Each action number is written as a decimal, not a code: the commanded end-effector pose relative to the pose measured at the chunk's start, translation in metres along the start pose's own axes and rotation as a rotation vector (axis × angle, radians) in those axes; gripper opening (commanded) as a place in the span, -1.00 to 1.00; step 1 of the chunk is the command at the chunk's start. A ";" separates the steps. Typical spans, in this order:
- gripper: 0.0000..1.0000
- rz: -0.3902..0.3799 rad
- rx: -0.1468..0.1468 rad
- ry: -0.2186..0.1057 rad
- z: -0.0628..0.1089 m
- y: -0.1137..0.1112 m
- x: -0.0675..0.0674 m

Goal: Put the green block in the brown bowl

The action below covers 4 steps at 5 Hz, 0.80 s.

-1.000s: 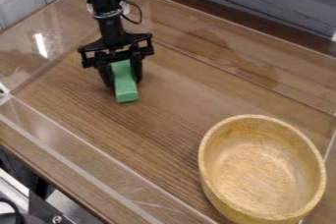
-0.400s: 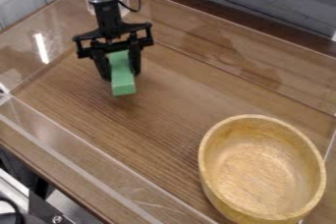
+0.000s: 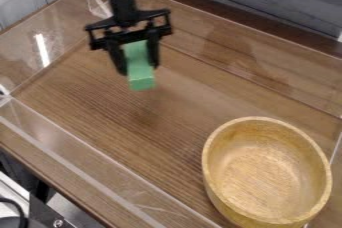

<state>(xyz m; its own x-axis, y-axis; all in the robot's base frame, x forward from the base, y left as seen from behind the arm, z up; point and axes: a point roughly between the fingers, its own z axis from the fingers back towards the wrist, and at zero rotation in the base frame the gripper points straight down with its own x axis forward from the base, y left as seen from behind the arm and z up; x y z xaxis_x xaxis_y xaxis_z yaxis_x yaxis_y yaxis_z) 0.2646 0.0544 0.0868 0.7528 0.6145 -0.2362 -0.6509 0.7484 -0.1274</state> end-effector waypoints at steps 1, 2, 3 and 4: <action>-1.00 -0.071 -0.023 -0.028 0.011 -0.027 -0.031; -1.00 -0.173 -0.009 -0.017 0.005 -0.047 -0.061; -1.00 -0.274 0.001 -0.010 -0.005 -0.065 -0.093; -1.00 -0.382 0.015 -0.008 -0.019 -0.087 -0.132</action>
<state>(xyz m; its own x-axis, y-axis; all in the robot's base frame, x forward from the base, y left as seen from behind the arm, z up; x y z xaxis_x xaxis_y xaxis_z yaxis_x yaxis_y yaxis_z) 0.2154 -0.0998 0.0969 0.9343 0.2791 -0.2217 -0.3179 0.9338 -0.1640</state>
